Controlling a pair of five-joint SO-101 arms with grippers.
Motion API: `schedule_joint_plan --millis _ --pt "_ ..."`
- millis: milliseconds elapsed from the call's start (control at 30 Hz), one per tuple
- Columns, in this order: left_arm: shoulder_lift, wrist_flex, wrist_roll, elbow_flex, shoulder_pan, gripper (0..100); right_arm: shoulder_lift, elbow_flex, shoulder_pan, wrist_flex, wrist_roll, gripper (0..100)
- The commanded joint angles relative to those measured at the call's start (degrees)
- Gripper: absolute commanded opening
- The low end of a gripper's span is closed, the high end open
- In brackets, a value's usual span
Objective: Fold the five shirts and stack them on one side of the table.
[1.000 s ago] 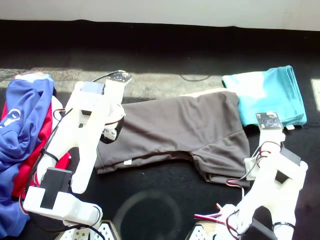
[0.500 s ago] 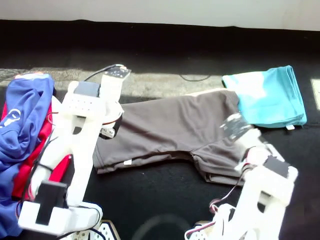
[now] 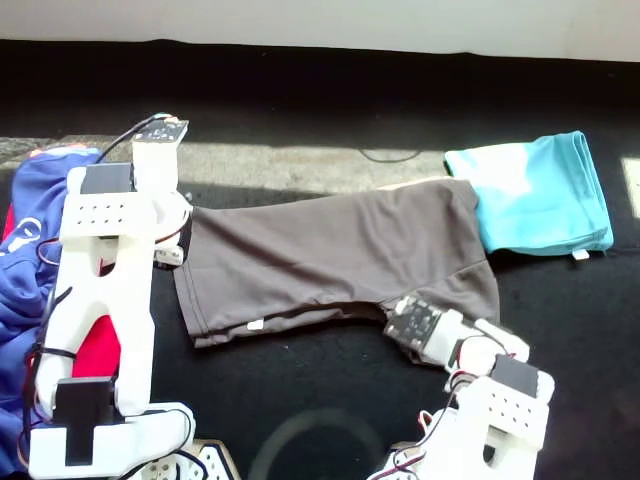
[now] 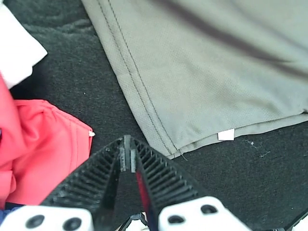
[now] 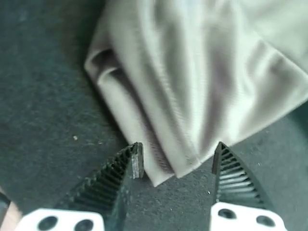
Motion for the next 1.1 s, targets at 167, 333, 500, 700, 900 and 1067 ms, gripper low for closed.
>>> schedule_joint_plan --millis 167,333,500,700,900,1067 --pt "-2.33 0.35 -0.26 -2.15 -0.66 1 -6.81 6.46 -0.66 0.22 3.43 23.5" --pt "-2.33 1.93 -0.26 -2.15 -0.57 1 -9.01 10.51 -0.75 -2.33 3.43 22.3" --pt "-2.33 4.31 -0.18 -2.15 -0.66 1 -9.19 13.93 -0.75 -9.10 3.34 14.7" --pt "-2.33 4.22 -0.18 -2.15 -0.66 1 -9.45 13.58 -0.40 -8.92 2.37 1.6" --pt "-2.33 3.96 -0.26 -2.15 -0.66 1 -9.45 4.70 -1.01 -3.21 -3.52 1.2" --pt "-2.33 3.96 -0.26 -2.15 -0.66 1 -9.36 1.98 -2.42 -2.42 -4.75 0.7"
